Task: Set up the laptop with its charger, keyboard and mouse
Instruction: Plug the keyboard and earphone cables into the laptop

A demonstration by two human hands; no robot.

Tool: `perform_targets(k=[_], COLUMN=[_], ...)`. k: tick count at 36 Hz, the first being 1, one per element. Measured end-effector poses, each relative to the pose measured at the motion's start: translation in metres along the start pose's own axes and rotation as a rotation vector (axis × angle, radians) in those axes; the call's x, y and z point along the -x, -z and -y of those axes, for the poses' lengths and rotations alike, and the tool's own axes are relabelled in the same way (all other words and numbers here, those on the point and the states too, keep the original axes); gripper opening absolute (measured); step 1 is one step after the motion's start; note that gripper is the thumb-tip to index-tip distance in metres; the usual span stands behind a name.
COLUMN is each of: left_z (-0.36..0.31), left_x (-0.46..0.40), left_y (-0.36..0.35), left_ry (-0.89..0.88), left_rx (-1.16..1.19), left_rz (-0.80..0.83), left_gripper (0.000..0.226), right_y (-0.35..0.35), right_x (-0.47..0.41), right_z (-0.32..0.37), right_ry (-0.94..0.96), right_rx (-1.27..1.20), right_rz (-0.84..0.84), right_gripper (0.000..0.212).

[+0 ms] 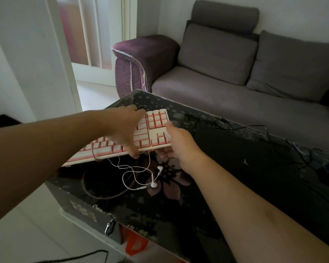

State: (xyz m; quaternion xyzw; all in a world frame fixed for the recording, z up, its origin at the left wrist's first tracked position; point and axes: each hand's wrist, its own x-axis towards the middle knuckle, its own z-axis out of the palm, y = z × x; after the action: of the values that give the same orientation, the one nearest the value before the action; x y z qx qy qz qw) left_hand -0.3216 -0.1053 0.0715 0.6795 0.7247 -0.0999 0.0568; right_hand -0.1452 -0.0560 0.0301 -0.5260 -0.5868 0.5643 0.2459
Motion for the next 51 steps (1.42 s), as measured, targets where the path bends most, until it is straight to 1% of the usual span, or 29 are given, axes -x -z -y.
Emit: perform_targets(k=[3, 5, 7, 12, 18, 21, 26, 29, 34, 37, 39, 41, 43, 45, 47, 48, 51], left_z=[-0.022, -0.038, -0.056, -0.111, -0.204, -0.245, -0.270, -0.280, -0.297, -0.300, -0.301, -0.301, -0.300, -0.299, -0.297, -0.297, -0.296], left_x=[0.006, 0.011, 0.015, 0.026, 0.049, 0.057, 0.066, 0.067, 0.066, 0.063, 0.060, 0.057, 0.053, 0.050, 0.047, 0.046, 0.043], left_y=[0.021, 0.034, 0.045, 0.066, 0.076, 0.071, 0.054, 0.040, 0.016, -0.003, -0.017, -0.028, -0.034, -0.038, -0.042, -0.044, -0.043], left_ry=[-0.074, -0.108, -0.144, -0.268, -0.432, -0.497, -0.532, -0.538, -0.536, -0.557, -0.571, -0.596, -0.623, -0.640, -0.654, -0.658, -0.654], left_rx=[-0.070, -0.086, -0.101, -0.119, -0.054, -0.029, -0.094, -0.079, -0.044, -0.008, 0.020, 0.026, 0.042, 0.064, 0.067, 0.064, 0.046], left_rz=[-0.043, -0.068, -0.097, -0.163, -0.253, -0.215, -0.057, 0.018, 0.128, 0.171, 0.195, 0.187, 0.171, 0.181, 0.184, 0.184, 0.170], left_gripper=[0.152, 0.152, 0.150, 0.148, 0.146, 0.145, 0.146, 0.147, 0.149, 0.144, 0.139, 0.138, 0.138, 0.138, 0.139, 0.139, 0.138], right_y=[0.016, 0.031, 0.048, 0.102, 0.180, 0.217, 0.262, 0.276, 0.279, 0.281, 0.280, 0.279, 0.279, 0.281, 0.282, 0.281, 0.279], right_x=[0.014, 0.028, 0.044, 0.092, 0.164, 0.193, 0.234, 0.248, 0.250, 0.247, 0.245, 0.243, 0.239, 0.234, 0.232, 0.232, 0.232], right_z=[0.013, 0.021, 0.023, 0.011, -0.020, -0.040, -0.084, -0.110, -0.142, -0.158, -0.166, -0.172, -0.177, -0.181, -0.184, -0.186, -0.189], right_ry=[-0.037, -0.020, 0.011, 0.026, 0.072, 0.052, -0.019, -0.063, -0.140, -0.194, -0.242, -0.284, -0.350, -0.419, -0.427, -0.404, -0.289], right_rx=[-0.253, -0.343, -0.348, -0.393, -0.499, -0.548, -0.556, -0.558, -0.551, -0.543, -0.519, -0.504, -0.424, -0.225, 0.064, 0.178, 0.419], right_rz=[-0.028, -0.058, -0.078, -0.176, -0.389, -0.496, -0.623, -0.651, -0.636, -0.625, -0.611, -0.601, -0.617, -0.613, -0.603, -0.611, -0.617], right_gripper=[0.047, 0.047, 0.046, 0.037, 0.042, 0.045, 0.045, 0.046, 0.048, 0.048, 0.046, 0.042, 0.039, 0.043, 0.048, 0.049, 0.046])
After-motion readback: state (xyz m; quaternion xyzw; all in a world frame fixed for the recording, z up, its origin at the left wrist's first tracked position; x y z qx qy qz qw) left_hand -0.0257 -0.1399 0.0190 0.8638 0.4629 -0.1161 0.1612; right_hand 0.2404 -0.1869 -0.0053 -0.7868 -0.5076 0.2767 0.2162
